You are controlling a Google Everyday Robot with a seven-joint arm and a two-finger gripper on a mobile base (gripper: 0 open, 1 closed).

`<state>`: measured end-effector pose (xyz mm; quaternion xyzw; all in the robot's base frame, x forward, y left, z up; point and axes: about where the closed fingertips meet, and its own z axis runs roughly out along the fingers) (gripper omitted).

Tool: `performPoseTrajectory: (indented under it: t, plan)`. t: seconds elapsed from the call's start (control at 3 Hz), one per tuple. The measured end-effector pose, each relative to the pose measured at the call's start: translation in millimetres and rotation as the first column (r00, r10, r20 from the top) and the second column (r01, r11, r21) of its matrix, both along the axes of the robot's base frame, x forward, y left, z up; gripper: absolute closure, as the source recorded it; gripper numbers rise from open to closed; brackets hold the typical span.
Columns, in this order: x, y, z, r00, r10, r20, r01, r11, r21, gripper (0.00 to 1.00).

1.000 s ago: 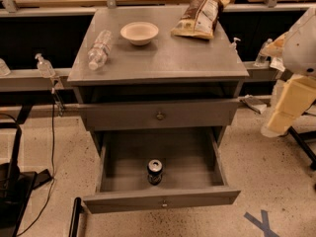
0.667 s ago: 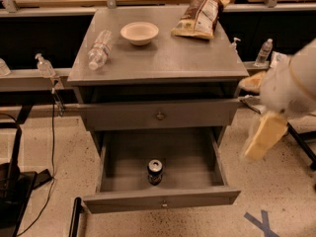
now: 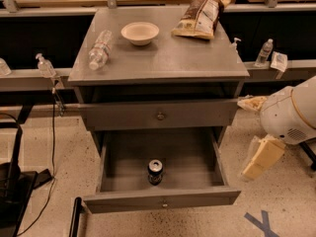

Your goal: Pick pepsi can from middle drawer and place on counter

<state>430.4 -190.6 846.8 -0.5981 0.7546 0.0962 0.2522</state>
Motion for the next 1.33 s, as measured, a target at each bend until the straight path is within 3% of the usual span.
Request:
performPoseTrajectory:
  t: [0.33, 0.67, 1.0, 1.33]
  plan:
    - [6, 14, -7, 0.9975, 0.067, 0.024, -0.068, 0.997, 0.047, 0.00]
    - [17, 42, -39, 0.9898, 0.123, 0.071, -0.135, 0.971, 0.199, 0.00]
    - [59, 104, -66, 0.9677, 0.130, 0.216, -0.214, 0.876, 0.432, 0.00]
    - [111, 139, -96, 0.9385, 0.073, 0.337, -0.253, 0.810, 0.529, 0.00]
